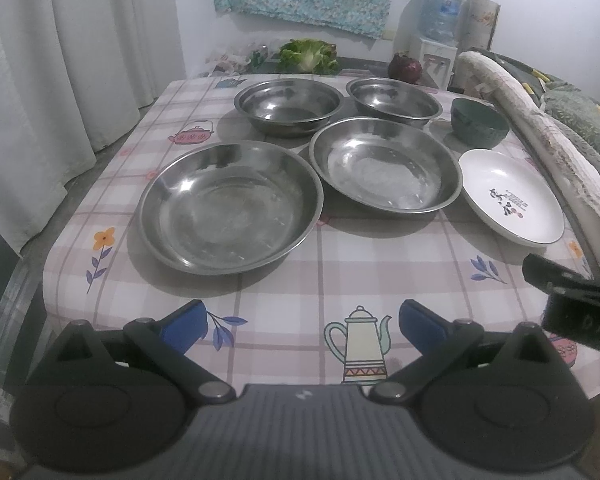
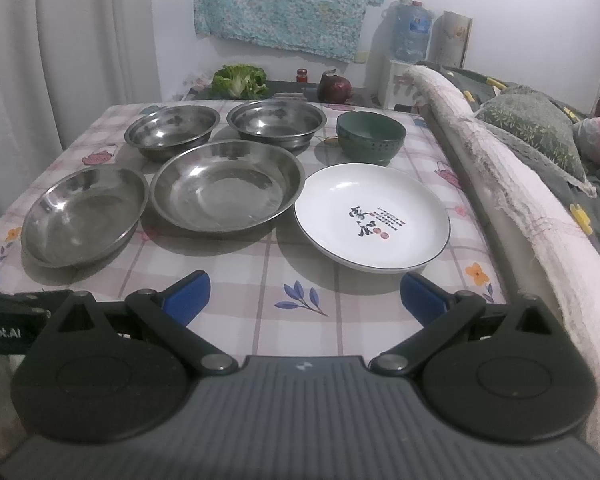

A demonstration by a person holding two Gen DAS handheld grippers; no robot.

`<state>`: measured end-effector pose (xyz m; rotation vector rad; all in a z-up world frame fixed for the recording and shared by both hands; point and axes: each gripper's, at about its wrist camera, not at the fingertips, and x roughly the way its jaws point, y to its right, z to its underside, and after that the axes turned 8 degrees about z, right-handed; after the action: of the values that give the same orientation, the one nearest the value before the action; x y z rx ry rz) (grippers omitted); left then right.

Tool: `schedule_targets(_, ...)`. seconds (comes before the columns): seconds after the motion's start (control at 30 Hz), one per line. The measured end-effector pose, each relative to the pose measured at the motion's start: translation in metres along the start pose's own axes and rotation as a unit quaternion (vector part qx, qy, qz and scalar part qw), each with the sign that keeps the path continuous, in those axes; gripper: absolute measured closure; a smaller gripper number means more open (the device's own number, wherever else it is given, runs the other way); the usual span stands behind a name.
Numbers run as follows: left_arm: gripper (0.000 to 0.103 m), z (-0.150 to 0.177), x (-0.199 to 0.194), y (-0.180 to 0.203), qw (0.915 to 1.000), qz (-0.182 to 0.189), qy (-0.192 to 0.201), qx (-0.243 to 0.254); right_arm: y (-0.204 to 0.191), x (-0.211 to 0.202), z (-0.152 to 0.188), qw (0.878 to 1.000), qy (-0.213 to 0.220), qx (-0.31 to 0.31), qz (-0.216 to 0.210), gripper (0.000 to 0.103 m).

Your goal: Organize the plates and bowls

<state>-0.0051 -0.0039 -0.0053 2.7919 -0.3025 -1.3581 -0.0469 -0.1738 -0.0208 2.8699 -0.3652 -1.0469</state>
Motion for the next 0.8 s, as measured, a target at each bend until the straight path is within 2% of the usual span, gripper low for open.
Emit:
schedule_targets(0.23, 0.0, -0.01, 0.006, -0.008, 1.0, 0.0, 0.002, 0.002, -0.005, 0.016, -0.003, 1.0, -0.02, -0.004, -0.008, 0.001)
schedule_targets(0.37, 0.0, -0.034, 0.006, -0.025, 0.9993, 0.003, 0.037, -0.002, -0.006, 0.023, -0.02, 0.999, -0.002, 0.0, -0.041, 0.001)
schedule_targets(0.5, 0.0, -0.068, 0.008, -0.046, 0.9981, 0.008, 0.062, -0.003, -0.012, 0.027, -0.052, 0.997, 0.042, -0.01, -0.07, 0.001)
schedule_targets(0.6, 0.0, -0.093, 0.014, -0.064, 0.9961, 0.027, 0.083, -0.014, -0.017, 0.036, -0.084, 0.991, 0.072, -0.004, -0.117, 0.001)
schedule_targets(0.7, 0.0, -0.12, 0.026, -0.076, 0.9957, 0.027, 0.089, -0.009, -0.023, 0.053, -0.116, 0.982, 0.085, 0.015, -0.166, 0.001)
schedule_targets(0.8, 0.005, -0.145, 0.045, -0.082, 0.9966, 0.006, 0.081, 0.008, -0.033, 0.079, -0.144, 0.978, 0.079, 0.037, -0.19, 0.001)
